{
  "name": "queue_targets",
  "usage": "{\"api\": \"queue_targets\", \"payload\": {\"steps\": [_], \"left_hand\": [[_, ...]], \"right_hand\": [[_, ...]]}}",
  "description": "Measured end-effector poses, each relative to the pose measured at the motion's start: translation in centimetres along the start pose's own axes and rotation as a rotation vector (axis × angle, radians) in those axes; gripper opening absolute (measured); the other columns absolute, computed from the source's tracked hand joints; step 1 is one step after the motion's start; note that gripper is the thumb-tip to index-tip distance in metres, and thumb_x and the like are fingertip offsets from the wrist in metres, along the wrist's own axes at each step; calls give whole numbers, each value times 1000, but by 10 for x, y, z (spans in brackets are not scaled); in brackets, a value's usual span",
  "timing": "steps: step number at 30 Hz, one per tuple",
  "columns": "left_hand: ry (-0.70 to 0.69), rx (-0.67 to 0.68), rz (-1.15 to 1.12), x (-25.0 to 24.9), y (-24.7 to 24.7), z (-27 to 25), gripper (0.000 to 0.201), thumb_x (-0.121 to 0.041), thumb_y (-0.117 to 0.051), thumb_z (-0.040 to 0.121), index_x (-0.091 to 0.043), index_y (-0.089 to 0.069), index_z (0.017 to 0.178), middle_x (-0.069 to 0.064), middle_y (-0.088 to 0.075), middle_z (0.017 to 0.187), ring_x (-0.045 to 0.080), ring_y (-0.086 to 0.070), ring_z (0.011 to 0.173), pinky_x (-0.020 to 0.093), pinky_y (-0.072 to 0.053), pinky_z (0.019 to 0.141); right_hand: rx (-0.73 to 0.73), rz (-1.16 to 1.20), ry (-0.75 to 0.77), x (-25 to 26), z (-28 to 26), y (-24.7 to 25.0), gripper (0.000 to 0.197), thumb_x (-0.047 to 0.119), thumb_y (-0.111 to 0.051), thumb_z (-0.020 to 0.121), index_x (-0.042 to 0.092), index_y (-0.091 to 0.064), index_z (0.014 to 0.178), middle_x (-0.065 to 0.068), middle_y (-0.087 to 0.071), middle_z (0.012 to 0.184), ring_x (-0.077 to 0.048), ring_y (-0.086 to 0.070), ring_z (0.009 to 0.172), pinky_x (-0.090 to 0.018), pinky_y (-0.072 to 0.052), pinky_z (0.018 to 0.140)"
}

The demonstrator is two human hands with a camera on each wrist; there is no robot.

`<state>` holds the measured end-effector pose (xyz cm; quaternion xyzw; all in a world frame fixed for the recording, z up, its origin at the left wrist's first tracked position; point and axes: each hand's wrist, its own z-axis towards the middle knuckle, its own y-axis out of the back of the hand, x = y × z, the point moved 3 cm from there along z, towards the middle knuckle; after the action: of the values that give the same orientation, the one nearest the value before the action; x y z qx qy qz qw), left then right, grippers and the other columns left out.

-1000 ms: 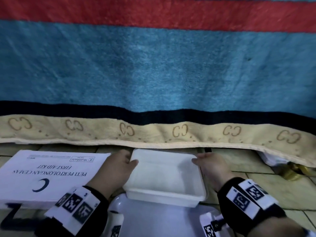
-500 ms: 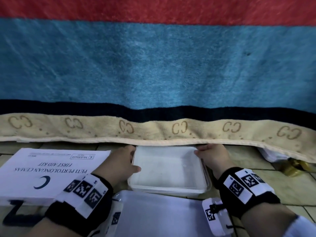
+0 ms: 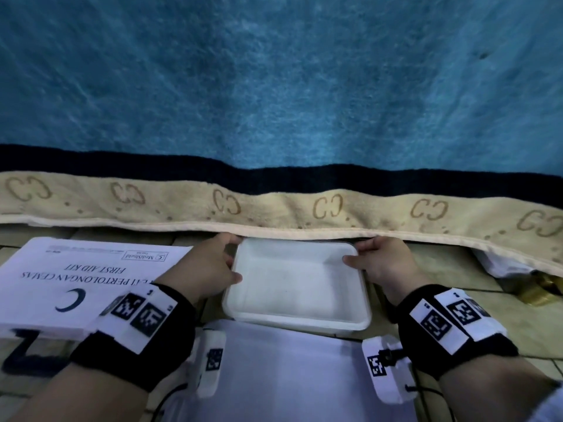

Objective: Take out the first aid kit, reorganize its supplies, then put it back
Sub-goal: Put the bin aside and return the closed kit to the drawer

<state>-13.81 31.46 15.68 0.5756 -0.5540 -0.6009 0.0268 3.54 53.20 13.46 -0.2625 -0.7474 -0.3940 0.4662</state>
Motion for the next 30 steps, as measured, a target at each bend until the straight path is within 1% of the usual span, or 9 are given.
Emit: {"api": "queue_targets", "payload": {"steps": [3,5,9,12,14,17,20,24,30], "left_hand": [[23,31,-16,0,-1,2,69,1,-73,73,-18,-45,133,-2,-63,81,21,-62,87,35,-50,88],[20,36,35,-2,-3,3,71,-2,-72,75,-19,-40,136,-4,-61,84,20,-60,87,31,-49,84],[-1,26,180,-8,-3,2,72,-6,-70,78,-20,-35,139,4,-62,110,21,-58,101,23,-41,78],[47,47,5,0,0,4,70,1,-72,73,-22,-43,133,-1,-64,88,20,-61,89,30,-50,82],[74,61,-89,4,1,4,71,4,-72,71,-23,-45,130,5,-66,86,26,-64,92,41,-52,90],[69,55,-91,3,0,3,66,1,-69,76,-26,-44,130,4,-65,81,27,-63,90,42,-52,90],[-1,41,109,-4,-3,-3,62,-8,-63,83,-23,-37,137,6,-65,100,22,-59,93,29,-46,82],[-44,47,232,-11,-2,-4,64,-11,-59,86,-20,-30,143,5,-60,125,23,-55,114,30,-44,94],[-46,49,251,-7,-1,-6,67,-15,-63,85,-21,-31,143,4,-59,126,21,-54,115,32,-45,97]], "right_hand": [[52,-1,-8,-1,1,1,23,1,-77,72,11,-58,78,-11,-65,80,-29,-64,78,-42,-55,78],[101,42,-22,-2,0,1,22,-4,-74,74,9,-57,79,-14,-65,82,-31,-64,80,-47,-55,82],[118,93,-16,0,-5,1,22,-9,-72,74,6,-56,80,-13,-63,82,-30,-62,78,-46,-53,79],[177,136,-30,4,-7,1,27,-18,-68,72,3,-57,85,-13,-64,84,-26,-63,74,-34,-55,67],[204,130,-25,4,-9,2,32,-20,-67,71,1,-57,92,-13,-65,85,-23,-63,73,-27,-53,60],[196,89,-13,4,-9,2,31,-18,-68,71,3,-58,91,-12,-65,85,-23,-63,75,-30,-53,63],[89,-188,54,7,-6,1,26,-4,-76,71,11,-59,84,-10,-66,87,-26,-63,83,-35,-52,75],[74,-555,147,25,-15,4,31,15,-79,72,9,-66,100,-3,-66,88,-22,-63,90,-26,-46,75],[131,-998,211,52,-42,23,50,30,-81,69,15,-66,114,-3,-67,114,-20,-61,104,-30,-49,88]]}}
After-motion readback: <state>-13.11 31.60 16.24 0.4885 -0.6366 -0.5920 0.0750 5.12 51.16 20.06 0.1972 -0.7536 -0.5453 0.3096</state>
